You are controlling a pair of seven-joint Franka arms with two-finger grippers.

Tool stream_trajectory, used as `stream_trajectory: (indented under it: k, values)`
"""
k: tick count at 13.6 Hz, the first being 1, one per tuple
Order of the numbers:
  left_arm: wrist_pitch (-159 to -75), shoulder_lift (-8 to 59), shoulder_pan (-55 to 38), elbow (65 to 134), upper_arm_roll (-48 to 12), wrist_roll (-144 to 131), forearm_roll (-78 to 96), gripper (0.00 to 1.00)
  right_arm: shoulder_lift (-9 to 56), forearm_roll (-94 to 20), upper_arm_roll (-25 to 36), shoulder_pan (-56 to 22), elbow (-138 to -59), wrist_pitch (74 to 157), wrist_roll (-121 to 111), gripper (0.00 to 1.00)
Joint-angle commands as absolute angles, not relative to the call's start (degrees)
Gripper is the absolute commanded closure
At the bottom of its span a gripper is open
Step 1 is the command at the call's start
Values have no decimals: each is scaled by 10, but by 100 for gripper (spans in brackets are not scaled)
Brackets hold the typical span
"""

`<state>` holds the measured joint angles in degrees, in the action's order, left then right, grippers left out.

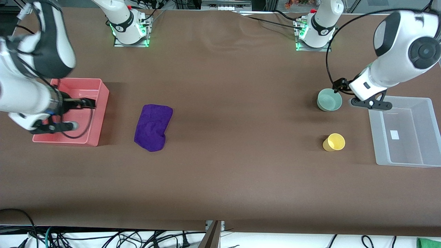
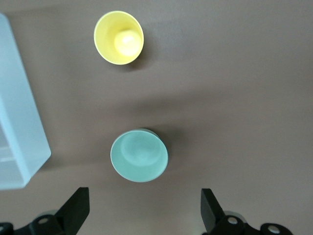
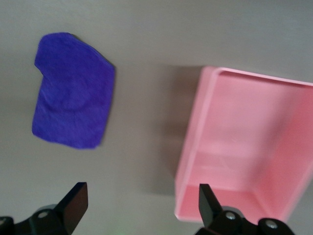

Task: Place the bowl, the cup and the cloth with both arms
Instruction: 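Reach the right gripper to the purple cloth while the left gripper reaches the teal cup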

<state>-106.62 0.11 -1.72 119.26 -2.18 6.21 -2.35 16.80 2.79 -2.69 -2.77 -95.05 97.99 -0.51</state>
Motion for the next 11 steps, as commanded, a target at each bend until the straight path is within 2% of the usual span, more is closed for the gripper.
stream_trajectory:
  k: [1,3,5,9,11]
  values:
    - [-1127,42,-2,1236,-22,137,-57,0,159,16,-61,-18,-1044,1081,64,0]
    - [-1217,53,16,1284,-22,179,-60,0,168,16,-84,-17,-1087,1146,121,0]
    - [-1281,82,15,1303,-22,218,-67,0,197,16,-88,-22,-1107,1198,137,0]
    - [-1303,112,43,1317,-22,341,-87,0,259,19,-98,-40,-1126,1281,192,0]
    - [-1337,110,44,1354,-22,370,-87,0,286,19,-101,-43,-1126,1319,196,0]
